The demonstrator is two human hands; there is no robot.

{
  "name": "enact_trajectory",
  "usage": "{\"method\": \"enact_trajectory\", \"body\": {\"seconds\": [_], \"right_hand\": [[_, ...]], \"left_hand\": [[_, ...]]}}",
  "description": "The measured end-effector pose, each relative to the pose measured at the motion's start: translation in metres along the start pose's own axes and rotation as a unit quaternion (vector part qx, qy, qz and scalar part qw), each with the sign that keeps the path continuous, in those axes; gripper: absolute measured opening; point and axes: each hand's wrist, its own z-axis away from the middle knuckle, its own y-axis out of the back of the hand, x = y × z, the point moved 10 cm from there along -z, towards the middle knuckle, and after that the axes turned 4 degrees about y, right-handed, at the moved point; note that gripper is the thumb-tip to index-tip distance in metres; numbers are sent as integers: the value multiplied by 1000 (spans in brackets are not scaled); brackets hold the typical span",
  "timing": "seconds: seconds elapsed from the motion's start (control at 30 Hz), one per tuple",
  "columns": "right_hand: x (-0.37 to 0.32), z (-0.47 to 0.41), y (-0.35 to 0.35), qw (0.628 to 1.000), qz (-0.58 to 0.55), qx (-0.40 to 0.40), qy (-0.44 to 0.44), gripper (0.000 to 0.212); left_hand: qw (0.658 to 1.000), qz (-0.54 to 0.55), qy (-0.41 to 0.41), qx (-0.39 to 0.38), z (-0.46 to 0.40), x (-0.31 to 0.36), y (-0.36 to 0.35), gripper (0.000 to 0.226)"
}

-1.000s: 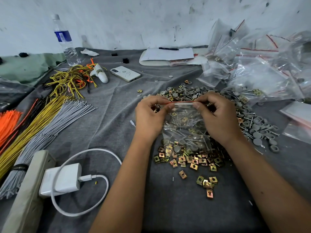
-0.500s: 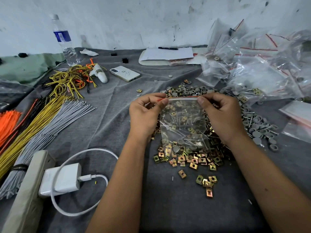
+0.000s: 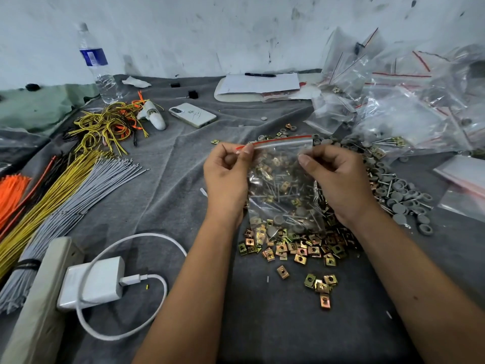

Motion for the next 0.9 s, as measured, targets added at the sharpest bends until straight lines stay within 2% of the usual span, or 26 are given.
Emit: {"method": "enact_trajectory", "body": {"seconds": [0.07, 0.13, 0.17, 0.23, 0.33, 0.47, 0.57, 0.77, 0.9], "right_hand": [[-4, 0, 1, 999, 29, 3, 17, 17], [-15, 2, -2, 995, 78, -10, 57, 16], [-23, 5, -6, 990, 111, -19, 84, 13], [-34, 10, -14, 977, 165, -34, 132, 15], [-39, 12, -19, 970, 193, -40, 144, 16], [-41, 13, -20, 966, 206, -48, 147, 14], [-43, 13, -21, 964, 209, -50, 154, 13], [-46, 14, -22, 951, 249, -60, 172, 14], [-49, 16, -27, 944, 260, -69, 190, 13]], "left_hand": [[980, -165, -100, 42, 4, 18, 7, 10], [911, -333, -240, 40, 15, 41, -7, 22], [879, -374, -293, 24, 21, 48, -18, 26], [853, -395, -339, -27, 28, 47, -36, 25], [855, -379, -345, -75, 29, 39, -44, 13], [871, -358, -324, -86, 26, 37, -42, 6], [887, -332, -311, -79, 24, 39, -40, 8], [882, -340, -309, -108, 28, 39, -47, 9], [895, -310, -294, -129, 29, 34, -49, 10]]}}
